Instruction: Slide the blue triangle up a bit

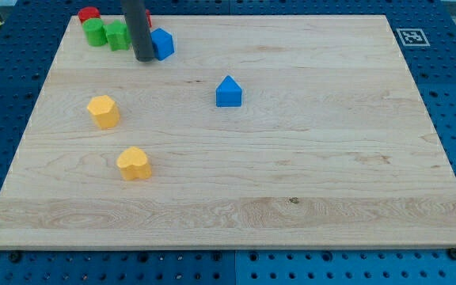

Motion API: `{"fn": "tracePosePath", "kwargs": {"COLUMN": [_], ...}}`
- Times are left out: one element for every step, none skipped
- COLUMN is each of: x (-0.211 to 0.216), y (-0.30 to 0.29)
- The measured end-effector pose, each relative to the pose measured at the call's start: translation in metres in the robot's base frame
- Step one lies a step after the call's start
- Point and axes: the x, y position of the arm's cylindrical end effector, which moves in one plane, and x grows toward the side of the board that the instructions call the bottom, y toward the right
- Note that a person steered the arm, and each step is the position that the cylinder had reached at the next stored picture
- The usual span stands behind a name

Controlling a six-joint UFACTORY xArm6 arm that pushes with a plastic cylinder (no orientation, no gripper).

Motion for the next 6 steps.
{"fn": "tracePosePath", "kwargs": {"x": [0.032, 0.060, 0.091, 0.130, 0.143, 0.141], "y": [0.000, 0.028, 0.082, 0.133, 0.161, 0.161]}}
